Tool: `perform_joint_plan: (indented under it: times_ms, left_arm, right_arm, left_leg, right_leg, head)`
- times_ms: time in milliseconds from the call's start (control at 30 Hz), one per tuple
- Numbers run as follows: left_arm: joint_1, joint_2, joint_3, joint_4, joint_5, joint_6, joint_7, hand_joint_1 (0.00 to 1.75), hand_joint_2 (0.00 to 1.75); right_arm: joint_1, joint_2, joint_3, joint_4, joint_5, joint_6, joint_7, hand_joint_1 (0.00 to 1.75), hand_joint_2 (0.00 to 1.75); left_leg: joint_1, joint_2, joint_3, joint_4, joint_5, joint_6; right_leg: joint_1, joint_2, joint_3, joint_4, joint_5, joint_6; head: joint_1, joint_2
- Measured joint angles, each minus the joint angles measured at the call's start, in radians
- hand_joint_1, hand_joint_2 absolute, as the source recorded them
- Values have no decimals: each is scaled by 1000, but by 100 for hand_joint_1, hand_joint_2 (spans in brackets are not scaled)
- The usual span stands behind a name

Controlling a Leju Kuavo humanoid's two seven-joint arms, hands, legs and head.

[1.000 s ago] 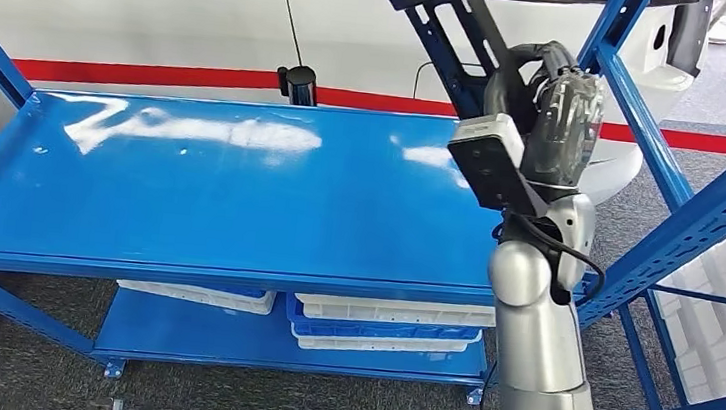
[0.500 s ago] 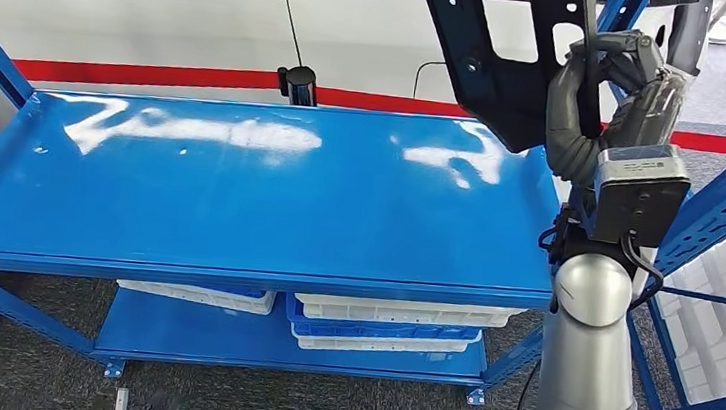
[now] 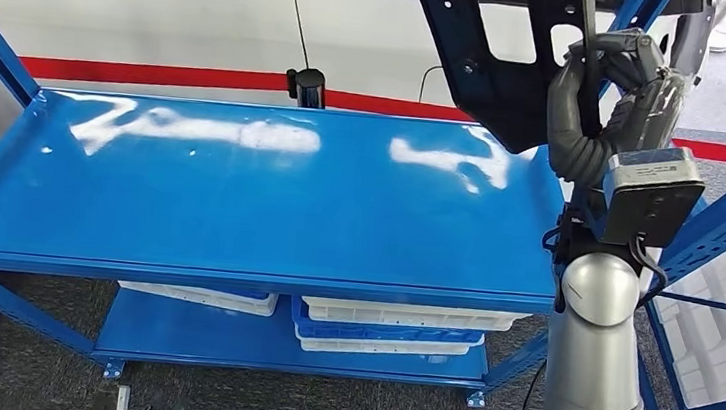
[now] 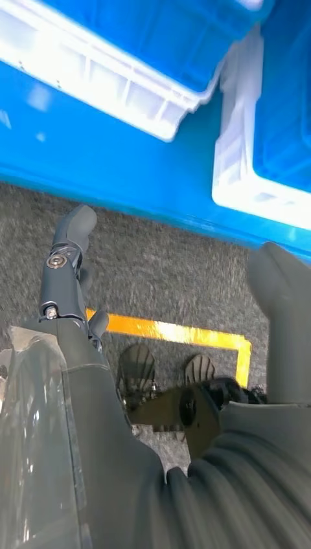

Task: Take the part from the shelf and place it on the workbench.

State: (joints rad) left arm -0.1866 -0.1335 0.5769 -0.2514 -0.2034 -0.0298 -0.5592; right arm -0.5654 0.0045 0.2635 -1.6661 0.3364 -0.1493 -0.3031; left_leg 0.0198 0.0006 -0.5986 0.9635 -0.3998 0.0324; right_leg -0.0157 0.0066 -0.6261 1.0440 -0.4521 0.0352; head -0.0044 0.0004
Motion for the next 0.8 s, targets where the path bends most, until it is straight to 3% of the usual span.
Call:
perform_joint_plan:
  times_ms: [67,133,167,200,267,300,333,433,467,533,600,633,667,700,800]
  left_arm:
    - [-2,-1,1,0,0,0,1,0,175]
    - [-3,-1,2,0,1,0,2,0,175]
    - [-3,-1,4,0,2,-1,3,0,175]
    - [-3,-1,5,0,4,-4,4,0,175]
    - [-3,1,8,0,9,-9,4,0,175]
    - [-3,3,10,0,10,-11,4,0,175]
    - [-3,5,11,-1,12,-12,3,0,175]
    - [-1,9,17,-1,15,-15,2,0,175]
    - [0,10,19,-1,16,-18,2,0,175]
    - [1,11,22,-1,20,-26,1,0,175]
    - [0,12,25,-1,26,-30,1,0,175]
    - [0,12,27,-1,29,-31,1,0,175]
    - [-1,12,29,-1,32,-33,1,0,175]
    - [-1,13,31,-1,34,-34,2,0,175]
    - [-7,17,34,-4,38,-41,2,0,175]
  right_arm:
    - [-2,-5,1,1,-1,1,0,175,175]
    - [-2,-10,3,4,-6,8,4,175,175]
    - [-3,-12,6,7,-11,17,12,175,175]
    - [-7,-14,10,10,-17,28,22,175,175]
    - [-20,-16,18,19,-28,48,47,175,175]
    - [-28,-16,22,25,-31,55,58,175,175]
    - [-38,-15,26,33,-32,59,69,175,175]
    - [-72,-8,43,68,-30,65,100,175,175]
    - [-84,-3,50,84,-28,66,108,175,175]
    - [-109,8,64,123,-18,66,123,175,175]
    - [-130,22,77,168,-6,59,133,175,175]
    - [-138,28,82,192,-2,53,136,175,175]
    - [-146,34,87,216,2,47,138,175,175]
    - [-153,39,90,238,5,41,139,175,175]
    - [-180,54,94,294,8,21,137,175,175]
  left_leg:
    - [3,2,7,-7,5,6]
    - [2,3,7,-5,7,5]
    - [4,3,6,-4,6,4]
    - [6,2,6,-2,5,1]
    - [10,1,0,11,-1,-13]
    - [10,0,-5,20,-5,-22]
    - [8,-1,-10,30,-8,-29]
    - [8,-4,-25,47,-12,-44]
    - [11,-4,-33,59,-26,-47]
    - [13,-3,-65,139,-93,-53]
    - [12,-3,-113,273,-175,-53]
    - [11,-3,-126,322,-197,-51]
    - [9,-3,-121,335,-200,-46]
    - [6,-3,-95,307,-186,-38]
    - [-9,-3,35,119,-132,-7]
  right_leg:
    - [-2,-1,-57,126,-58,-7]
    - [-6,-1,-104,228,-94,-1]
    - [-9,-2,-102,229,-89,8]
    - [-13,-3,-79,187,-68,19]
    - [-20,-6,-1,52,-17,39]
    - [-19,-5,25,7,2,40]
    - [-19,-2,37,-15,8,36]
    - [-22,4,22,-9,5,9]
    - [-22,5,16,-7,8,0]
    - [-20,4,3,-8,20,-19]
    - [-11,4,-13,-7,31,-34]
    - [-6,4,-21,-7,37,-39]
    - [-1,4,-29,-7,43,-42]
    - [4,4,-36,-7,50,-43]
    - [12,4,-49,-9,69,-39]
  head:
    - [4,0]
    - [6,0]
    - [6,0]
    - [6,0]
    - [8,0]
    - [9,0]
    - [11,0]
    - [6,0]
    - [3,0]
    - [-1,0]
    - [-5,0]
    - [-6,0]
    - [-7,0]
    - [-7,0]
    - [-5,0]
